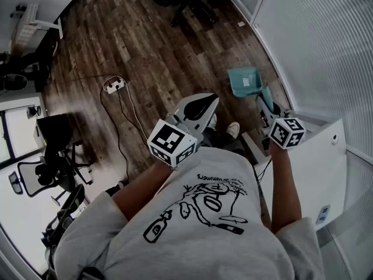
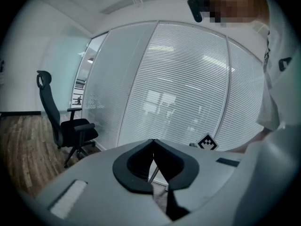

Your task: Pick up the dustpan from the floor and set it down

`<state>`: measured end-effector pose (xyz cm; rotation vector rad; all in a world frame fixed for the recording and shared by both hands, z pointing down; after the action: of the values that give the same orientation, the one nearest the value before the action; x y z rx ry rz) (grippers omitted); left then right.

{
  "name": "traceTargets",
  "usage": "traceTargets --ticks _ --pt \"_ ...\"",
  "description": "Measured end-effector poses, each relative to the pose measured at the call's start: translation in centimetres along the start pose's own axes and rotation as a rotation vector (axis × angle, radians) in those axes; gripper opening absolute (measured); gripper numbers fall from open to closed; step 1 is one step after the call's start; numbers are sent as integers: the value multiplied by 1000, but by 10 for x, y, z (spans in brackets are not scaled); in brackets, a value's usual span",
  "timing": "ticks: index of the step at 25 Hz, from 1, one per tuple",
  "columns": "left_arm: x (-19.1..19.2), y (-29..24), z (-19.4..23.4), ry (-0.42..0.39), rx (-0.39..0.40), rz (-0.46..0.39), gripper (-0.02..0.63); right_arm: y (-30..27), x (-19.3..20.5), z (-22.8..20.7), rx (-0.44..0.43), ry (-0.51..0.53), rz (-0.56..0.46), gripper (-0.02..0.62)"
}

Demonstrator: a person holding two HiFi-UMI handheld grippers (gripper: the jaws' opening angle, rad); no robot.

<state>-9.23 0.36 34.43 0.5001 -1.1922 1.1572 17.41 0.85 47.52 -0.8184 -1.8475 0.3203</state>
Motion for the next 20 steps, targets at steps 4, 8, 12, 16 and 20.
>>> traceTargets --ticks 4,8,12,16,20 --pt "4 -1 -2 5 7 4 2 -12 11 -7 0 10 13 43" --pt "8 0 -2 10 6 9 2 -21 21 -13 6 8 23 43" --pt "11 -1 -1 17 7 7 2 -32 30 -18 10 8 37 43" --pt "15 -2 2 29 8 16 2 -42 35 -22 11 9 51 43" --pt "20 -2 3 38 9 26 2 -52 43 -27 12 0 66 43"
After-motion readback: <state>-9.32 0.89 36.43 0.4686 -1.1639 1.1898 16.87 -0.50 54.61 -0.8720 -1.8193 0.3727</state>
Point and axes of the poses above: the fingertips, and each gripper's own axes: y backward along the fingers, z to its left, x out of its underside, the point moved 9 cm from there along y, backward along the fingers, and after that the axes turned 12 degrees about x, right-handed, at the moved point
